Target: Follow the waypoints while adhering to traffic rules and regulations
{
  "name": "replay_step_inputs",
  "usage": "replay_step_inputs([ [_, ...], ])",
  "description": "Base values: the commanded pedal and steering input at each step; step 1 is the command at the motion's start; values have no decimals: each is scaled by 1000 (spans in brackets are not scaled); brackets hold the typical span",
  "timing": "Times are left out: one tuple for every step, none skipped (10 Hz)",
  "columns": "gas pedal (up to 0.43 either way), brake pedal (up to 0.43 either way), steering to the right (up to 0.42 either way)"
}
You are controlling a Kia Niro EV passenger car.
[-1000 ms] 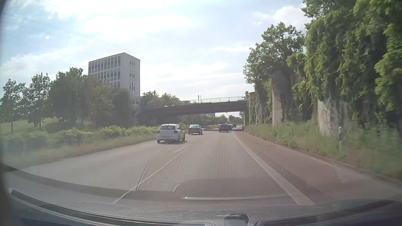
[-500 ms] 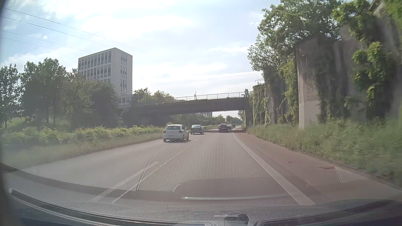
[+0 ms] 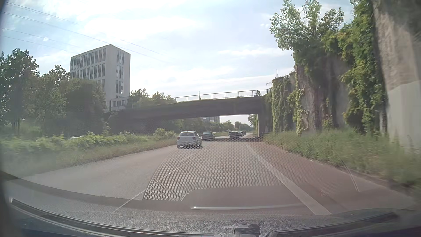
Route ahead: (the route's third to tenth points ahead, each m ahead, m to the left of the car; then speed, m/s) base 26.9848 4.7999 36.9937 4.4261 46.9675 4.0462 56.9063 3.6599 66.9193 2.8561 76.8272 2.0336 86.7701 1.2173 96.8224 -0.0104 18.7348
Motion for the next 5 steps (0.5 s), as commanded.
replay_step_inputs([
  [220,0,3],
  [220,0,3],
  [228,0,3],
  [240,0,3],
  [240,0,3],
])
